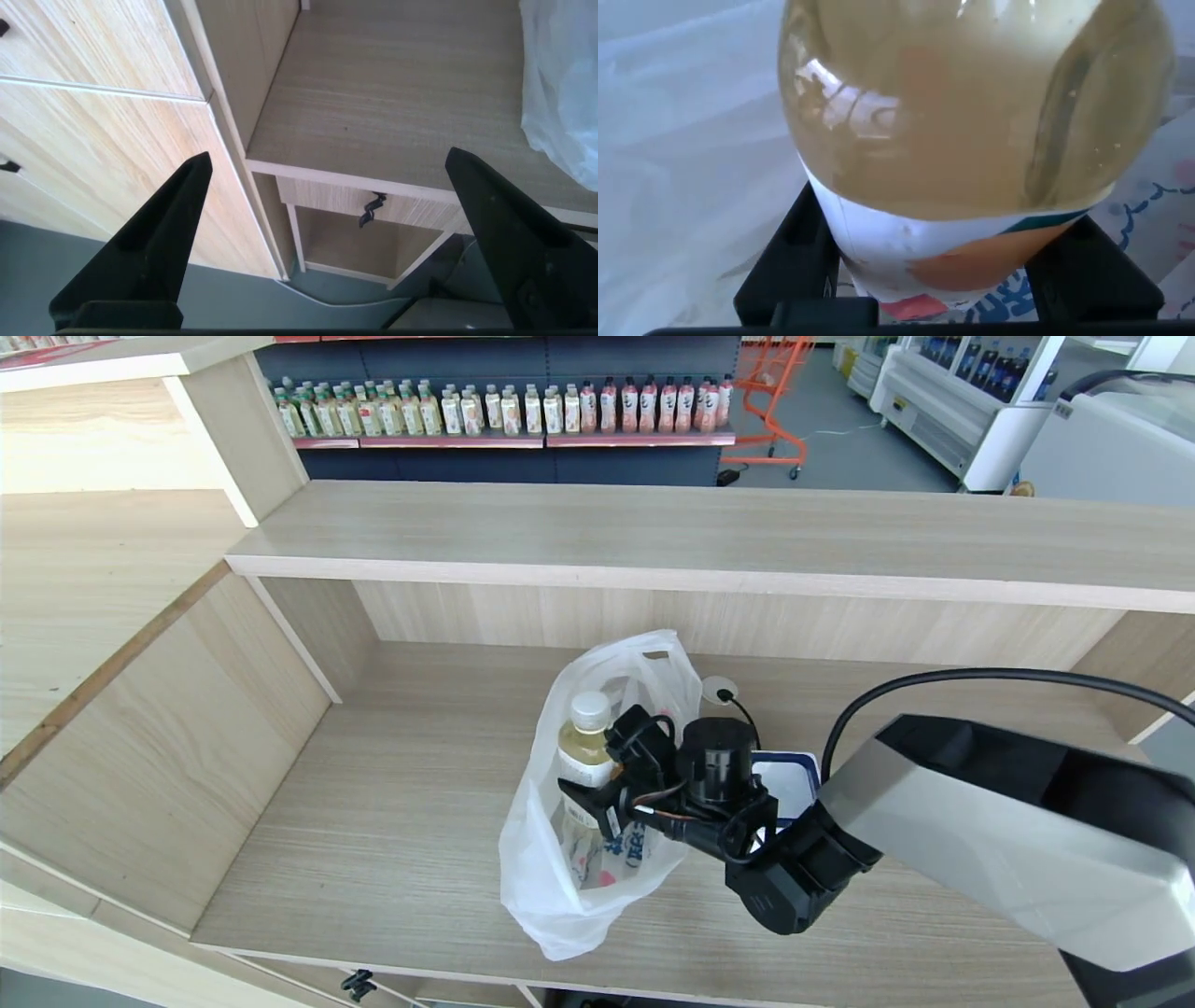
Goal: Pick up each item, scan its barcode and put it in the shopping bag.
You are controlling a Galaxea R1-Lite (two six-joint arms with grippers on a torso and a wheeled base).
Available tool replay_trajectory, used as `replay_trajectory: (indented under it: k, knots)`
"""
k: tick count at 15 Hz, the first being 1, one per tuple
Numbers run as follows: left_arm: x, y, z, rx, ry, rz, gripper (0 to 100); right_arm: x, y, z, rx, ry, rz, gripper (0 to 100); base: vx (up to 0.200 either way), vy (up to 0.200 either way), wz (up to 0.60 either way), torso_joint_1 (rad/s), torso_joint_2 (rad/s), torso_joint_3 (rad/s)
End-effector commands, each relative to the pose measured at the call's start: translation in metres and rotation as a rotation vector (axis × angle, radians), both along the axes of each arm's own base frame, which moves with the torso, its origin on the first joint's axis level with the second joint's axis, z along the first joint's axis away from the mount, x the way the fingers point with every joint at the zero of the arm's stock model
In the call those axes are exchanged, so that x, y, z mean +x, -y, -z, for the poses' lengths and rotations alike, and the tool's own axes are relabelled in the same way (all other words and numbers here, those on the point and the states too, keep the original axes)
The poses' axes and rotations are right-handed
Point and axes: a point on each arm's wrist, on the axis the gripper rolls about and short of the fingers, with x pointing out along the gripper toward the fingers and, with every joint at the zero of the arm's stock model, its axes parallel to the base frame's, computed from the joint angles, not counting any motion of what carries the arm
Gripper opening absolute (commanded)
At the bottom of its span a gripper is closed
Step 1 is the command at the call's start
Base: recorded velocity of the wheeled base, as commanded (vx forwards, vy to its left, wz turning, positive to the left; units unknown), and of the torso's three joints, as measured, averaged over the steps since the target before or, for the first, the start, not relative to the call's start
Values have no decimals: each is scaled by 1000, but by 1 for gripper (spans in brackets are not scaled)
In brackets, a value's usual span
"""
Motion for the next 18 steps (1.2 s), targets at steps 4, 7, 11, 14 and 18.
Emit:
replay_trajectory:
  k: [4, 7, 11, 14, 18]
  knots:
    - [0, 0, 0, 0, 0, -1, 100, 1, 2, 3, 28, -6, 6, 100, 0, 0, 0, 0, 0, 0]
    - [0, 0, 0, 0, 0, -1, 100, -13, 17, -51, 215, -156, 26, 100, 0, 0, 0, 0, 0, 0]
    - [0, 0, 0, 0, 0, -1, 100, -46, 77, -89, 230, -357, 125, 100, 0, 0, 0, 0, 0, 0]
    - [0, 0, 0, 0, 0, -1, 100, -87, 110, -120, 295, -400, 140, 100, 0, 0, 0, 0, 0, 0]
    - [0, 0, 0, 0, 0, -1, 100, -144, 146, -167, 351, -450, 123, 100, 0, 0, 0, 0, 0, 0]
